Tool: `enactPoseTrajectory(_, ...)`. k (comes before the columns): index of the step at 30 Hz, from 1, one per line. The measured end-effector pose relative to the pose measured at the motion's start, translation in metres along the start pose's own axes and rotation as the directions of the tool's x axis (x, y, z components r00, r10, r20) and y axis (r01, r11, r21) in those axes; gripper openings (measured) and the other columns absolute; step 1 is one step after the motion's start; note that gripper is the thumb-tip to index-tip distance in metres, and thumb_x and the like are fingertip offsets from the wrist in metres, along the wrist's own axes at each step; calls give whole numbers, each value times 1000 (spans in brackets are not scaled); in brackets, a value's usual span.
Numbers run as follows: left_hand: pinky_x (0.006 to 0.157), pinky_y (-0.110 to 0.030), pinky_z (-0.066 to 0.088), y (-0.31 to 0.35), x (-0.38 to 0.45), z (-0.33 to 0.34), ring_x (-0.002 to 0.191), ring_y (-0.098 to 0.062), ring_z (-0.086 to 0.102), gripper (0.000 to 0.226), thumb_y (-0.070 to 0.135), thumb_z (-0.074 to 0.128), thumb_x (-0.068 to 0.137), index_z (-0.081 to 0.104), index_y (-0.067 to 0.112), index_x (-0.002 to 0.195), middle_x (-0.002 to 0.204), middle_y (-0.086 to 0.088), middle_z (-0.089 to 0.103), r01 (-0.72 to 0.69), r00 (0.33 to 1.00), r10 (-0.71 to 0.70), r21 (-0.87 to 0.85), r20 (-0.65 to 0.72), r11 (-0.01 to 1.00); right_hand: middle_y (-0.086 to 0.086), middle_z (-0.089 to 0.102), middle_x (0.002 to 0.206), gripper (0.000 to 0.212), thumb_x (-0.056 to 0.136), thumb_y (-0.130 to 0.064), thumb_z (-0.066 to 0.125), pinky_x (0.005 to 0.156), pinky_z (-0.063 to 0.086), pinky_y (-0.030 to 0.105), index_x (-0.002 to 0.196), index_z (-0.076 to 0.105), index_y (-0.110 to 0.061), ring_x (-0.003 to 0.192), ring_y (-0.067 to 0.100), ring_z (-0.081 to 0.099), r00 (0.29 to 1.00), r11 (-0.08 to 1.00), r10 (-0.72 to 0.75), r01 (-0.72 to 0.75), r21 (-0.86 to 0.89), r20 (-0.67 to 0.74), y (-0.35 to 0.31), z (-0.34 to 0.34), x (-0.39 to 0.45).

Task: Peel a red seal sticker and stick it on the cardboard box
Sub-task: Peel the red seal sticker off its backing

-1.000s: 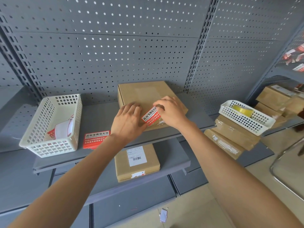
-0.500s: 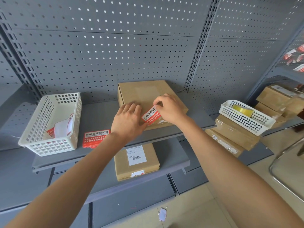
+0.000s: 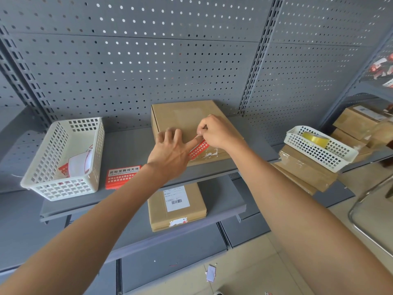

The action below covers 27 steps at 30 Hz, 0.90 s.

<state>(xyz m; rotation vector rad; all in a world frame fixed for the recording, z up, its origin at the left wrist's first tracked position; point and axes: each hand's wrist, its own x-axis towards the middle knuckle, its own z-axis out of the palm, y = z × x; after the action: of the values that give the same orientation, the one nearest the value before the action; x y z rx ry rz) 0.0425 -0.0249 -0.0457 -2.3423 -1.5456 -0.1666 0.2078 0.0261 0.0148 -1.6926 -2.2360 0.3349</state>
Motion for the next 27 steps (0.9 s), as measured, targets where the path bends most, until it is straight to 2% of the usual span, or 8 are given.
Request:
enactPoseTrajectory(4,103,-56,38,3,0,-2,121,-46,44,75,41,45,99,-4,43,155,120,-24,45,17,1000,-16,-9,9,1000,3,61,112,33,90,-5,45,78,42,33,75,67,-25,103,28,58,999,999,-20,22,-47,36,3,1,2)
enactPoseTrajectory(6,105,-56,36,4,-1,-1,124,-47,41,74,39,44,99,-5,43,155,122,-24,43,33,999,-33,-22,15,999,6,60,117,36,91,-5,41,77,37,33,71,60,-28,106,29,55,998,998,-24,27,-62,60,4,2,4)
enactPoseTrajectory(9,107,-56,34,4,-1,1,129,-48,37,74,37,43,99,-5,44,154,125,-24,42,44,999,-43,-40,15,998,4,57,112,38,93,-9,42,75,34,34,63,52,-30,103,29,52,997,999,-10,12,-34,73,7,2,6)
enactPoseTrajectory(15,110,-56,31,5,-1,2,132,-47,35,73,38,43,100,-6,45,153,129,-24,41,49,999,-49,-55,8,997,3,62,110,32,94,-14,44,68,38,33,69,57,-30,92,25,55,998,999,-5,2,45,66,13,6,10)
enactPoseTrajectory(22,109,-57,30,7,-3,3,133,-49,31,78,33,44,99,-13,44,150,135,-25,37,51,999,-51,-46,-3,998,-1,61,105,21,98,-19,48,64,36,32,88,64,-24,91,21,53,999,995,-7,4,99,33,17,8,7)
enactPoseTrajectory(24,110,-58,29,7,-3,3,134,-49,30,77,33,44,99,-13,44,150,136,-25,36,53,999,-53,-45,-2,998,-5,62,98,17,99,-20,50,60,37,25,92,66,-21,86,18,55,999,985,-7,-1,173,48,19,7,8)
enactPoseTrajectory(26,110,-59,28,8,-4,4,136,-50,29,75,33,44,99,-10,43,151,138,-25,36,59,998,-59,-50,-4,997,-7,66,102,12,97,-23,55,75,47,22,101,66,-20,94,15,61,999,949,8,-21,314,44,24,6,10)
enactPoseTrajectory(27,111,-59,27,8,-4,4,136,-50,29,74,33,44,99,-8,43,151,138,-25,36,62,998,-62,-53,-7,997,-6,66,107,14,96,-26,58,86,50,28,106,66,-21,100,15,62,999,932,18,-29,361,32,28,4,11)
